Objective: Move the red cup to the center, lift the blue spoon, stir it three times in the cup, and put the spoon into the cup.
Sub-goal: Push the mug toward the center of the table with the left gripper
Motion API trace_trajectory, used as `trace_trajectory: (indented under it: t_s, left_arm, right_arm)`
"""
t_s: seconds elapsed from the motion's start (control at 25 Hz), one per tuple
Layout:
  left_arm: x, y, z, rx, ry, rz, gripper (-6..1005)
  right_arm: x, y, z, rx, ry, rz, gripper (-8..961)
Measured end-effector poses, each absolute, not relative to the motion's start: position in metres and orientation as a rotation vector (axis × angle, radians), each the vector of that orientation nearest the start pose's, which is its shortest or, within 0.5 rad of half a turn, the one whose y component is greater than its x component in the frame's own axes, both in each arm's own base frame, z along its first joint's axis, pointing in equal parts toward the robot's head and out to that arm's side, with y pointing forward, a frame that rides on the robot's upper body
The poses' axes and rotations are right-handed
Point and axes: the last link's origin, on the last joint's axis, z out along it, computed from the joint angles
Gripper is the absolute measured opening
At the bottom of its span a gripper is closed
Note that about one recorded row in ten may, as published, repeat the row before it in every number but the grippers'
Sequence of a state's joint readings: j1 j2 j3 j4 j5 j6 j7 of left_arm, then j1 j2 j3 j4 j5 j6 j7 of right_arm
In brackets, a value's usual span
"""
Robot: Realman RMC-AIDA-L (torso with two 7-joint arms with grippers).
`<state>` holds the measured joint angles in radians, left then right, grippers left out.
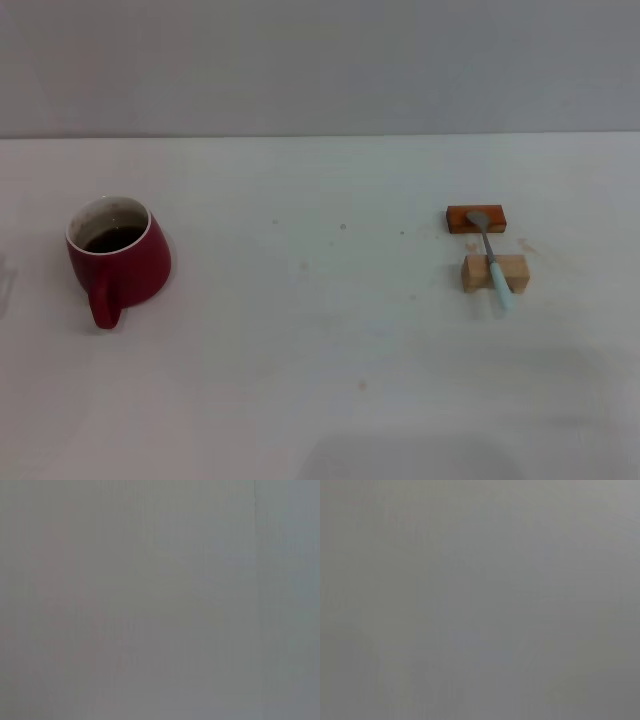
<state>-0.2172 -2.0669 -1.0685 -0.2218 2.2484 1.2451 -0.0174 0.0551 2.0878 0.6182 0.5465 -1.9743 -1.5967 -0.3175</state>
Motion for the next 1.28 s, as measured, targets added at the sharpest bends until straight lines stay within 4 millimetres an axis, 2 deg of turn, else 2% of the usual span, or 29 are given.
trace_trajectory:
  t_s: [0.56,0.76,1.2,1.28]
  left_arm:
    - [-0.391,0.27,0.033,-1.245,-0.581,-0.54,847]
    - [-0.396,0.278,0.032,-1.276,-0.598,-0.494,787]
    - [-0.391,0.289,0.031,-1.318,-0.524,-0.418,549]
    - [-0.39,0.291,0.028,-1.338,-0.503,-0.388,480]
  right_arm:
    - [0.31,0.216,-0.004,-1.203,0.34,0.705,708]
    - [0.309,0.216,-0.003,-1.199,0.336,0.711,709]
    - [0.309,0.211,0.0,-1.174,0.323,0.719,712]
    - [0.309,0.21,0.0,-1.173,0.324,0.718,713]
